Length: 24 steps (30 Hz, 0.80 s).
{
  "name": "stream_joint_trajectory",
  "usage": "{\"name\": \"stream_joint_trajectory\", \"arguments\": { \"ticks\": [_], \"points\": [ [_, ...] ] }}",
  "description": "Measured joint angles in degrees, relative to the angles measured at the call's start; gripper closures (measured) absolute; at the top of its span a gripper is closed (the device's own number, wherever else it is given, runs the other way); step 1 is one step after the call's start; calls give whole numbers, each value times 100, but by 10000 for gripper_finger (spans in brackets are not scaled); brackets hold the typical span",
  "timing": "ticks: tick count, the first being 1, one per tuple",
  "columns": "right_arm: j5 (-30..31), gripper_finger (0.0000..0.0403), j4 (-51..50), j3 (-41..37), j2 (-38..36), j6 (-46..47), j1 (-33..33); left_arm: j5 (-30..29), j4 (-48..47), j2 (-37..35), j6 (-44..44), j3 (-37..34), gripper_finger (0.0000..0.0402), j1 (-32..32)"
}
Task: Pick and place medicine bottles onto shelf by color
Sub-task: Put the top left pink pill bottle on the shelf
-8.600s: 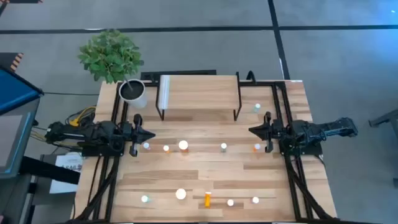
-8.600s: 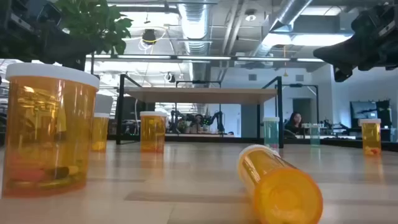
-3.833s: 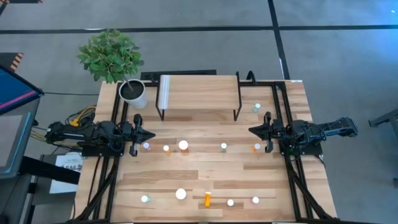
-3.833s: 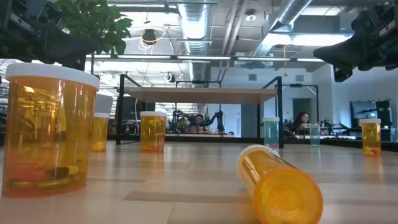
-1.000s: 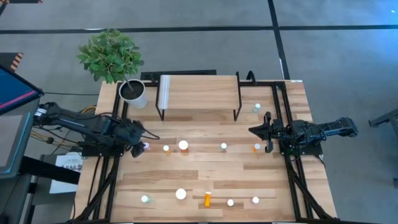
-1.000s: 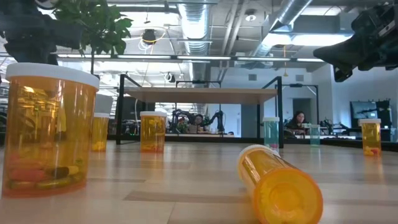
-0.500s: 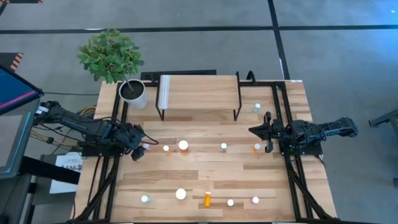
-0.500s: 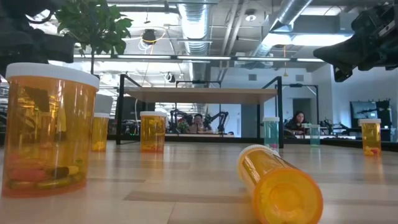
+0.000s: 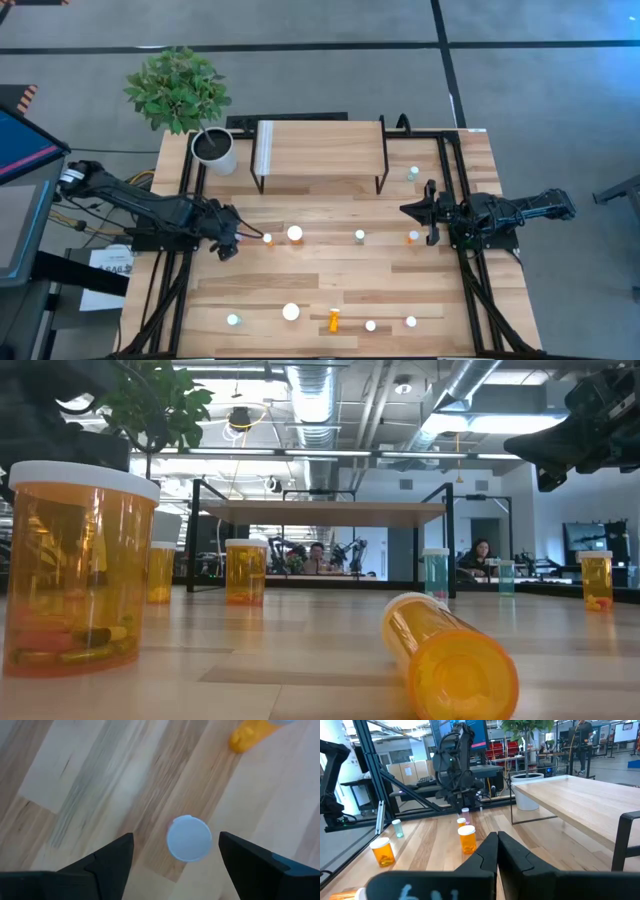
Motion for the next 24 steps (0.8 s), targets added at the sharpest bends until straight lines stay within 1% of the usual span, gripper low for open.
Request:
{"name": "stream_joint_trajectory", "arguments": {
  "ticks": [4, 11, 16, 20, 24],
  "points": [
    [0, 369, 0, 2, 0, 0, 0, 0, 3, 60, -14, 0, 147, 2],
    [0, 369, 0, 2, 0, -1, 0, 1, 44, 56, -16, 0, 230, 2],
    [0, 369, 0, 2, 0, -2, 0, 2, 43, 56, 12, 0, 276, 2],
    [1, 369, 0, 1, 0, -1, 1, 67, 34, 56, 11, 22, 301, 3],
    [0, 369, 0, 2, 0, 0, -1, 328, 8, 56, 162, 268, 310, 61]
  ]
}}
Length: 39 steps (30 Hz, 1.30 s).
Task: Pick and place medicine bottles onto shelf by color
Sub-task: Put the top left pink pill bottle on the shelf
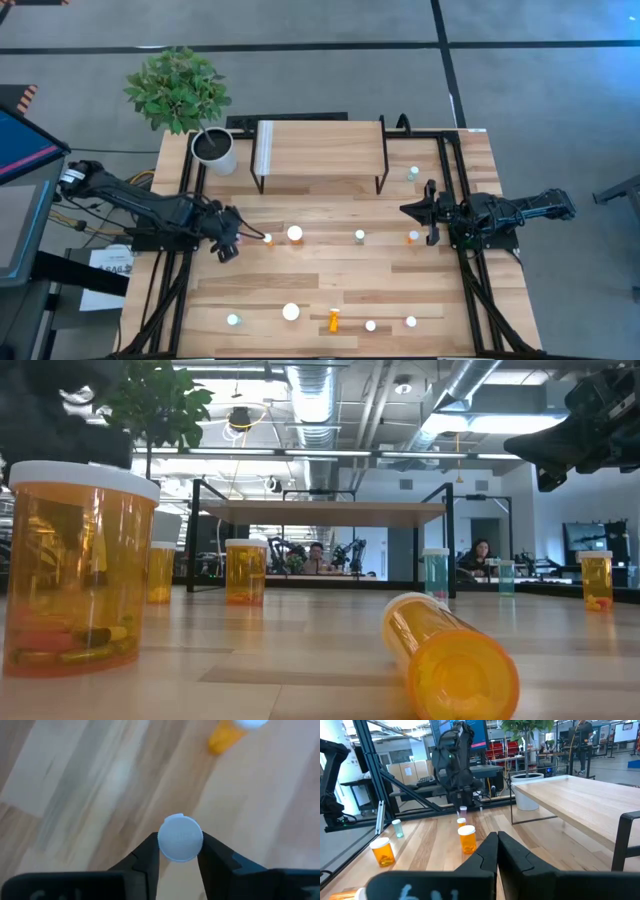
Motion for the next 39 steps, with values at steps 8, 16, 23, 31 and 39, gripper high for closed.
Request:
{"name": "stream_joint_trajectory", "arguments": {
  "ticks": [8, 16, 23, 31, 39],
  "points": [
    [0, 369, 0, -2, 0, 0, 0, -187, -502, -2, 599, 1273, 304, 413],
    [0, 369, 0, -2, 0, 0, 0, -675, -993, 156, 1733, 2866, 304, 1529],
    [1, 369, 4, -2, 0, -1, 1, -593, -1097, 900, 2886, 4003, 304, 2631],
    [1, 369, 7, 0, 0, 0, 0, -58, -1045, 2028, 3864, 5043, 304, 3466],
    [0, 369, 9, -2, 0, 0, 2, 531, -1048, 2909, 4344, 5614, 304, 3996]
  ]
}}
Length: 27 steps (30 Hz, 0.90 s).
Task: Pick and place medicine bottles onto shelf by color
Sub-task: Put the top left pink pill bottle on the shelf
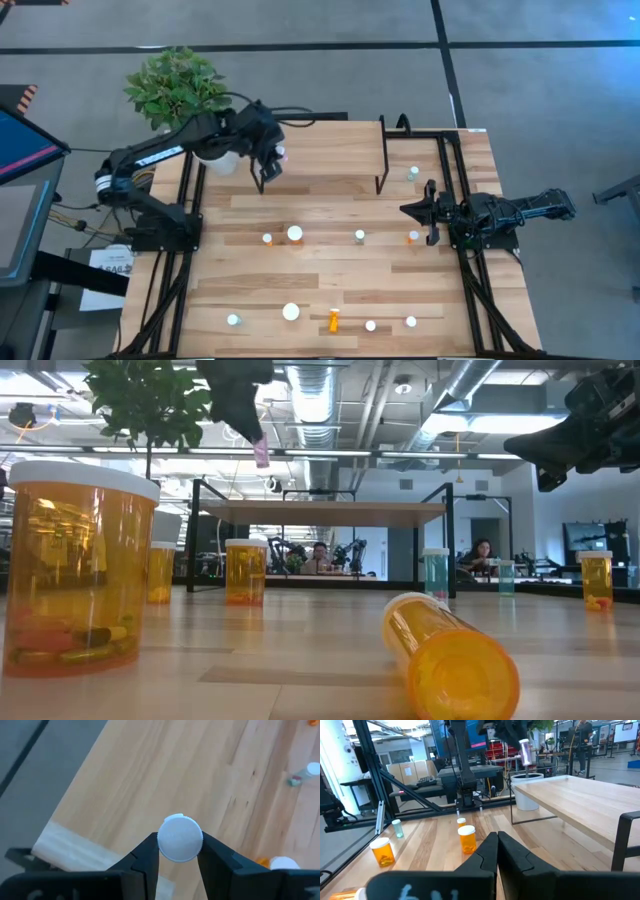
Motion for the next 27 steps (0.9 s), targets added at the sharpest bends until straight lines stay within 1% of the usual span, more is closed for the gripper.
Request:
{"name": "stream_joint_trajectory", "arguments": {
  "ticks": [8, 17, 19, 21, 27],
  "points": [
    [2, 369, 3, 0, 0, -1, -2, 359, 239, 416, 190, 107, 304, 415],
    [2, 369, 9, 0, 0, 0, -1, 394, 603, 578, 333, 120, 304, 863],
    [2, 369, 10, 2, 0, 0, -2, 385, 580, 687, 394, 292, 304, 941],
    [2, 369, 9, 0, 0, 0, 0, 360, 277, 845, 425, 475, 304, 1034],
    [2, 369, 9, 0, 0, 0, -2, 319, -104, 1328, 678, 1093, 304, 1172]
  ]
}}
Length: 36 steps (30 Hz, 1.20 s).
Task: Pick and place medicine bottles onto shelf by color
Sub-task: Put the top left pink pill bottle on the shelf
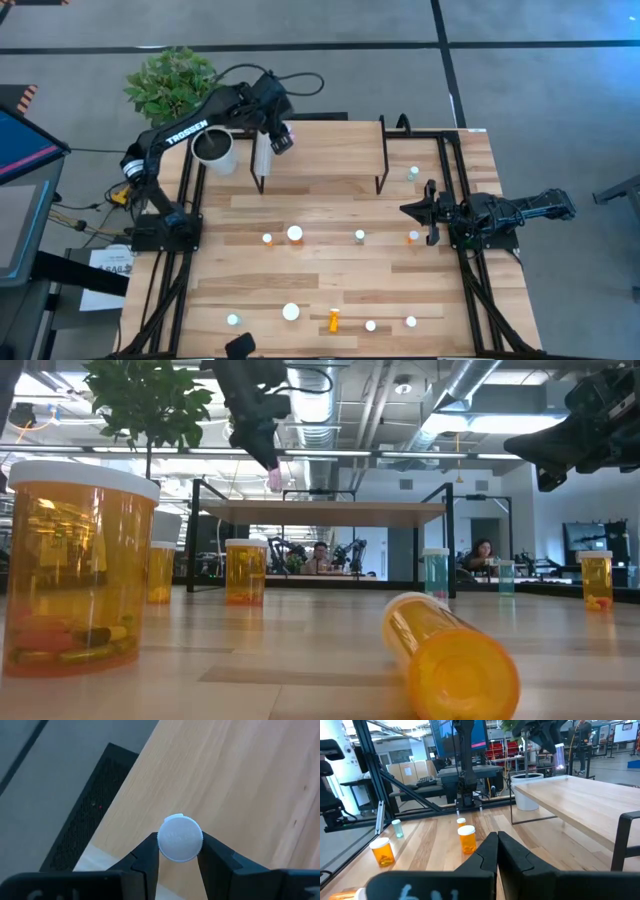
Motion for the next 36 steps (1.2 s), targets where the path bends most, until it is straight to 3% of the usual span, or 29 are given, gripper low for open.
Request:
{"name": "stream_joint_trajectory", "arguments": {
  "ticks": [14, 36],
  "points": [
    [0, 369, -1, 2, 0, 0, 2, -149, -249, 76, -33, 115, 304, 549],
    [0, 369, 0, 0, 0, 0, 1, -116, 177, 70, -92, -355, 293, 632]
  ]
}}
